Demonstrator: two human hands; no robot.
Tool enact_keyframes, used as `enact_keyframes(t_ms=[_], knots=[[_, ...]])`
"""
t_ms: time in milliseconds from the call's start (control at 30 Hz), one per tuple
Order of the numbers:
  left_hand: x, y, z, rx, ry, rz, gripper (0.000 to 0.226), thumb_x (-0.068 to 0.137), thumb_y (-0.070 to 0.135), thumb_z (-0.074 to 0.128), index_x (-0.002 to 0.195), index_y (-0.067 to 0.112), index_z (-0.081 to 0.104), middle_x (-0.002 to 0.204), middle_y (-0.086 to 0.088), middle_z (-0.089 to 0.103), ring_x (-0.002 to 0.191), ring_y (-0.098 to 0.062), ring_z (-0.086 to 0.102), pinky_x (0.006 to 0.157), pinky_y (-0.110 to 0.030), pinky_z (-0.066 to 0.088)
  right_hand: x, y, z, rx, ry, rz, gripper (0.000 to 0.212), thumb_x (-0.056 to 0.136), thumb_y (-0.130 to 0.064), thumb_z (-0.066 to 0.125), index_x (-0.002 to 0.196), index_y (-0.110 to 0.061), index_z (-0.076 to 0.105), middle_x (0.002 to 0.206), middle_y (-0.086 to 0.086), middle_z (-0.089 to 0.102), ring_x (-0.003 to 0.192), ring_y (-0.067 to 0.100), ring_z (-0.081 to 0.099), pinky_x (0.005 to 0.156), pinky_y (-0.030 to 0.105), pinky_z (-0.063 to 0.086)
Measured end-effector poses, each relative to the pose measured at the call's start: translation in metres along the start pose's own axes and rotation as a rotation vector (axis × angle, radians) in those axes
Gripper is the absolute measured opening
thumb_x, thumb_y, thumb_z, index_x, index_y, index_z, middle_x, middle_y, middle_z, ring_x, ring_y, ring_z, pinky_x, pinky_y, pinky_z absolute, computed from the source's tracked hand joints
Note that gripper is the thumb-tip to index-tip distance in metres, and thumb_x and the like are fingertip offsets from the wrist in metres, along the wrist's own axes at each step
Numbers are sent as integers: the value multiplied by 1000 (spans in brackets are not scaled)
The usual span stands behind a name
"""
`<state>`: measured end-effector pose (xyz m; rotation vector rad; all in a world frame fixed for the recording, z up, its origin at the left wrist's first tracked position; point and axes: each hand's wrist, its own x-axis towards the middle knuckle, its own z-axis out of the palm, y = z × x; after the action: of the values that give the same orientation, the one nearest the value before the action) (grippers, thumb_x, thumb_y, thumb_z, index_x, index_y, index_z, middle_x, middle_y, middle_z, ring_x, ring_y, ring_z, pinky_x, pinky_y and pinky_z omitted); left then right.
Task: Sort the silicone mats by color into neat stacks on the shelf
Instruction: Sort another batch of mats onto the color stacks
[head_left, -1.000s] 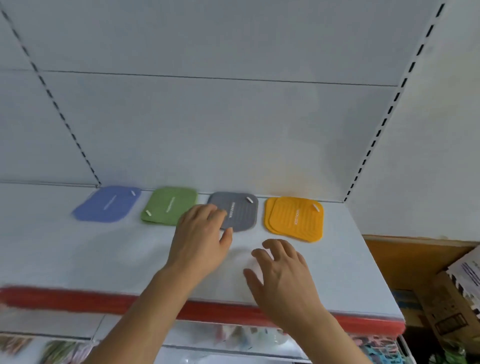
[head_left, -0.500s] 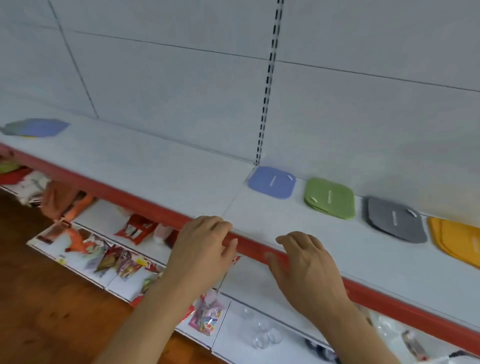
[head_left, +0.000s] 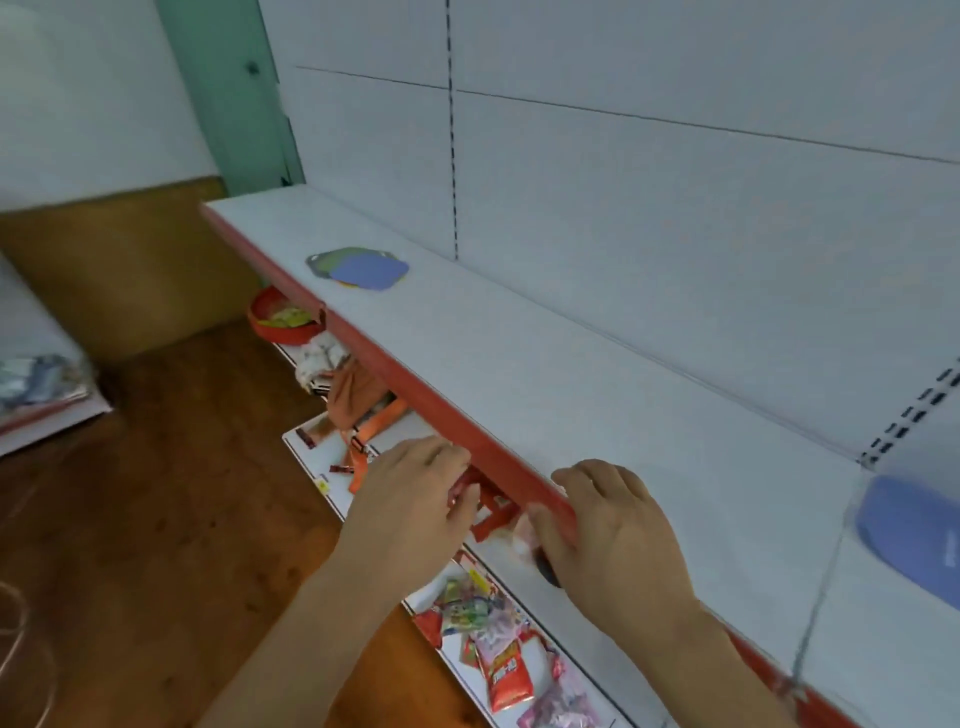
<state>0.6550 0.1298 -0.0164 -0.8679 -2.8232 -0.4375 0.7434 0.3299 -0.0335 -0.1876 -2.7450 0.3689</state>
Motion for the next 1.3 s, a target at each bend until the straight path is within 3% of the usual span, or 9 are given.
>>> enact_keyframes(t_ms=[300,467,600,867,1100,1200,1300], knots=[[73,-123,-26,-12,39,-199,42,106,50,41,144,35,53,150,15,52,141,-10,46,120,-36,38,155,-75,67,35,-58,-135,48,94,-53,45,112,-19,73,111,3,70,103,27,65,84,44,59],[108,-197,-28,-35,67,-242,38,101,47,45,128,29,64,132,9,65,124,-16,59,108,-36,47,224,-118,110,14,-66,-178,46,92,-53,48,111,-19,72,111,3,69,104,28,64,82,46,59],[148,-263,-26,-54,70,-219,41,103,47,45,138,29,58,141,9,60,130,-17,55,111,-38,46,275,-150,148,-22,-47,-156,49,92,-53,48,113,-17,72,111,4,68,105,30,63,82,46,59],[224,-377,-43,-112,45,-133,46,98,44,45,136,24,60,135,3,65,124,-23,60,105,-45,50,358,-210,198,-64,-45,9,48,90,-52,51,114,-16,72,109,5,68,104,31,63,80,45,59],[292,-419,-31,-193,13,26,44,96,42,53,133,22,62,125,1,69,112,-25,64,96,-43,54,420,-220,233,-120,-50,124,55,88,-53,49,120,-13,70,123,14,64,110,38,61,83,49,58],[328,-429,-26,-190,-47,104,46,96,45,53,136,22,60,127,0,68,116,-25,63,97,-43,53,447,-222,248,-163,-36,121,59,86,-59,49,118,-13,70,122,15,63,108,40,62,78,50,59],[368,-439,-24,-125,-122,161,43,98,32,55,139,20,57,129,-3,67,115,-28,63,94,-41,52,468,-236,258,-180,-75,143,60,79,-67,54,109,-18,71,113,9,65,102,34,62,76,45,58]])
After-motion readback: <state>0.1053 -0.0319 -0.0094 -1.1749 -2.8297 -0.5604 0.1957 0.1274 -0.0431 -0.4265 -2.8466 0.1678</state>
